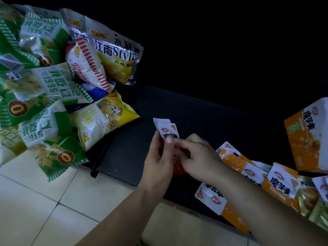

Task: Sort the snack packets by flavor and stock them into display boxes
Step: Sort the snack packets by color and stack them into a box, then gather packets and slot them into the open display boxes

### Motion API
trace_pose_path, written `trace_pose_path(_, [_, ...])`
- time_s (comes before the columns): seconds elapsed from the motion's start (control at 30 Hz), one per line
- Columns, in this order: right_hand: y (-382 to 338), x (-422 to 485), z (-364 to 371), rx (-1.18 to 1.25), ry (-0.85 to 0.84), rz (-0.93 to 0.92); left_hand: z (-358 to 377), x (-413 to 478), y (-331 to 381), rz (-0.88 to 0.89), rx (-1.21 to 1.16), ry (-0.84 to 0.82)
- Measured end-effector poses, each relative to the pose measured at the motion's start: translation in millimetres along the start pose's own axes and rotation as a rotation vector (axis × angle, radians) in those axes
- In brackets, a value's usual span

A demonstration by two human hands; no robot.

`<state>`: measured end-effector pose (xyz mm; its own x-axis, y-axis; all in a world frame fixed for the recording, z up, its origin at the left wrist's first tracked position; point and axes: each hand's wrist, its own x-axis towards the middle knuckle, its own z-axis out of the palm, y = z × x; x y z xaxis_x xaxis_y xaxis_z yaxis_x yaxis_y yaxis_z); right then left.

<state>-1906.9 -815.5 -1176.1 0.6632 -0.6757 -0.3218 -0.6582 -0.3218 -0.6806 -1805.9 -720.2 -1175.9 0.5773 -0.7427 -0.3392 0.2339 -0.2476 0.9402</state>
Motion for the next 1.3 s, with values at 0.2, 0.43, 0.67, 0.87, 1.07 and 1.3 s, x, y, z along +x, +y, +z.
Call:
trace_pose_path(0.2, [-8.5,-3.1,-13.3,0.475,0.086,0.082,-6.6,-0.5,12.0,0.039,-0.026,-0.003])
trace_pose_path(0.43, [-13.9,-29.5,-22.3,0.593,0.168,0.169,1.8,-27.6,22.2,-0.061,-0.18,-0.199])
trace_pose_path(0.67, [10.4,-54.8,-21.0,0.672,0.186,0.246,8.3,-31.9,14.5,-0.079,-0.086,-0.119])
trace_pose_path(0.87, [14.1,-69.4,-26.4,0.709,0.179,0.271,19.7,-30.8,21.5,0.042,0.024,-0.017])
trace_pose_path(1.07, [9.5,-92.0,-50.1,0.723,0.237,0.306,47.0,-46.2,45.7,-0.004,0.114,-0.064])
trace_pose_path(1.3, [14.5,-154.3,-122.0,0.778,0.463,0.305,102.2,-104.6,99.3,-0.015,0.246,-0.649])
